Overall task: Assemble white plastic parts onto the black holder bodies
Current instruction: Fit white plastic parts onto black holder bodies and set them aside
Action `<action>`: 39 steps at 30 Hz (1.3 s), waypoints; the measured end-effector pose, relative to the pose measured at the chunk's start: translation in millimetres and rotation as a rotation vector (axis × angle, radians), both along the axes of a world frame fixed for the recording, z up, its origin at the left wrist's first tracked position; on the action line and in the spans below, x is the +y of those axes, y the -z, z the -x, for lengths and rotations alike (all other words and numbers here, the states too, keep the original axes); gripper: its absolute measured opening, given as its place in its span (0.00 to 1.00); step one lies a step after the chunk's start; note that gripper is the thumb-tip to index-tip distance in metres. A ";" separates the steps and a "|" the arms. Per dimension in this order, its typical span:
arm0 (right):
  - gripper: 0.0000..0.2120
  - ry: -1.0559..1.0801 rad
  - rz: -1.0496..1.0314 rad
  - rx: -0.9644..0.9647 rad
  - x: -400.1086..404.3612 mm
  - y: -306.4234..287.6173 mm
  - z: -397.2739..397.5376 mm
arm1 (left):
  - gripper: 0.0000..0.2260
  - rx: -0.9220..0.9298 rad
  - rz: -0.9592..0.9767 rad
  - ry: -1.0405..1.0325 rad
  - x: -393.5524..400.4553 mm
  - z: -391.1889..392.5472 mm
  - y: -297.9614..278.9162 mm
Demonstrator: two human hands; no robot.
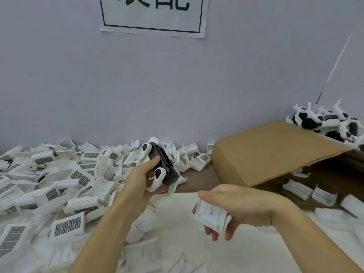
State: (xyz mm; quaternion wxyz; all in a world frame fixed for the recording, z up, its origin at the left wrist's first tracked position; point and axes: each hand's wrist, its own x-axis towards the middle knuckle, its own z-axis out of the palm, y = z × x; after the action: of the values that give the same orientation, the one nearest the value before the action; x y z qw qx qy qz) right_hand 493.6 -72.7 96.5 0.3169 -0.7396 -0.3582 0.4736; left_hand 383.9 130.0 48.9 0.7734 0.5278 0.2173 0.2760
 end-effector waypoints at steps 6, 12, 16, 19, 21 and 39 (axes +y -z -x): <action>0.30 0.211 0.167 0.137 -104.6 -2.3 -34.4 | 0.10 -0.045 -0.034 0.029 -8.5 -3.6 -4.8; 0.21 1.110 -0.476 0.250 -99.1 7.8 -72.7 | 0.11 -0.031 -0.038 0.071 -12.0 -3.0 -6.9; 0.23 1.220 -0.474 0.103 -74.3 21.2 -60.6 | 0.11 -0.060 0.010 0.029 -8.8 2.9 -8.5; 0.14 1.040 -0.217 -0.111 -69.1 30.0 -38.0 | 0.10 -0.093 0.057 -0.007 -2.2 3.7 -6.0; 0.14 0.821 -0.050 -0.244 -58.5 23.0 -26.1 | 0.07 -0.108 0.106 -0.038 2.4 3.1 -4.2; 0.26 0.073 0.101 -1.166 150.1 50.3 -69.6 | 0.19 -0.112 0.229 -0.001 6.0 10.0 -0.6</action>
State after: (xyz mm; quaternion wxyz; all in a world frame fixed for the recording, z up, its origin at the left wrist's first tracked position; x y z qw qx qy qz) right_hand 563.3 77.4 46.2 0.0481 -0.9040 -0.4247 -0.0061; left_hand 373.9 136.0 49.5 0.8394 0.4197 0.2039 0.2787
